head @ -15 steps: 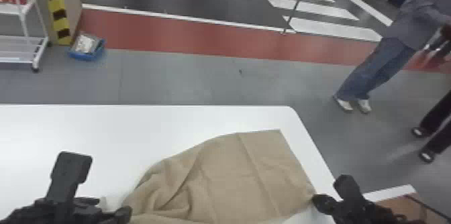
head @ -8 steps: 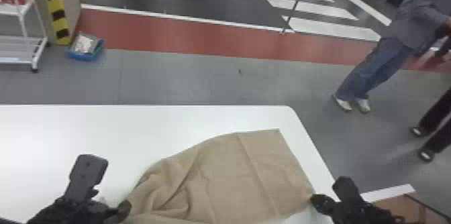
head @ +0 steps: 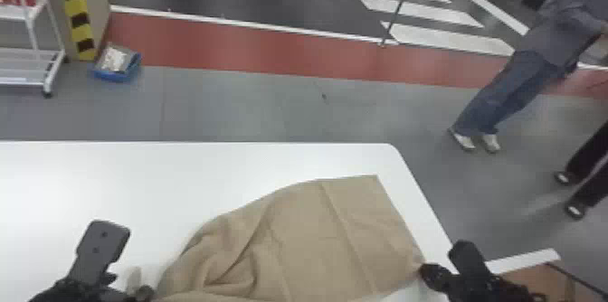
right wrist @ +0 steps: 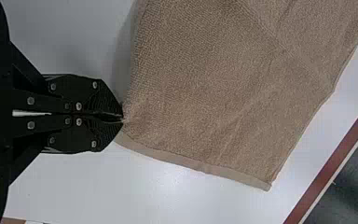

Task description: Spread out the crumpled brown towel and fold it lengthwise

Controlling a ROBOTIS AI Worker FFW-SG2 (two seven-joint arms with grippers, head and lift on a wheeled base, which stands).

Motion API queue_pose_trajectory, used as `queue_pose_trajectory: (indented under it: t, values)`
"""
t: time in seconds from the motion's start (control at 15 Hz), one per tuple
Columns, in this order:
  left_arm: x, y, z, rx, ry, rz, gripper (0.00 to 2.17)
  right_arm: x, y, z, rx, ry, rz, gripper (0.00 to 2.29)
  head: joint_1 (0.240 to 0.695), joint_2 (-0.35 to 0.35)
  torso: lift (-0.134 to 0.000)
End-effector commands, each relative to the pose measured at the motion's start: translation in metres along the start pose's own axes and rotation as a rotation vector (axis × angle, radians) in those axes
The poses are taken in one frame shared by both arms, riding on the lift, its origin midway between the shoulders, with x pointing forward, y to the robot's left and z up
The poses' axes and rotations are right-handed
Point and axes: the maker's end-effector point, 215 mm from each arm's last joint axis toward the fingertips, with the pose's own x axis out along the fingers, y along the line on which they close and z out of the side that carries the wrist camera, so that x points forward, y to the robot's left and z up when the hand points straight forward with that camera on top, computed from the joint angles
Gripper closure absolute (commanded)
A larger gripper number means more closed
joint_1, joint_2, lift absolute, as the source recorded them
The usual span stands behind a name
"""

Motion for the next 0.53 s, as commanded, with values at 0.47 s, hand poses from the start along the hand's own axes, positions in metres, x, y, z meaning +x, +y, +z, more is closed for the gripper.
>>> queue_pose_trajectory:
  t: [0.47]
  values:
    - [-0.018, 0.019, 0.018, -0.070, -0.025, 0.003, 1.67, -0.013, -0.015, 0.008, 0.006, -0.018, -0.019, 1.60, 0.695, -0.350, 0.000]
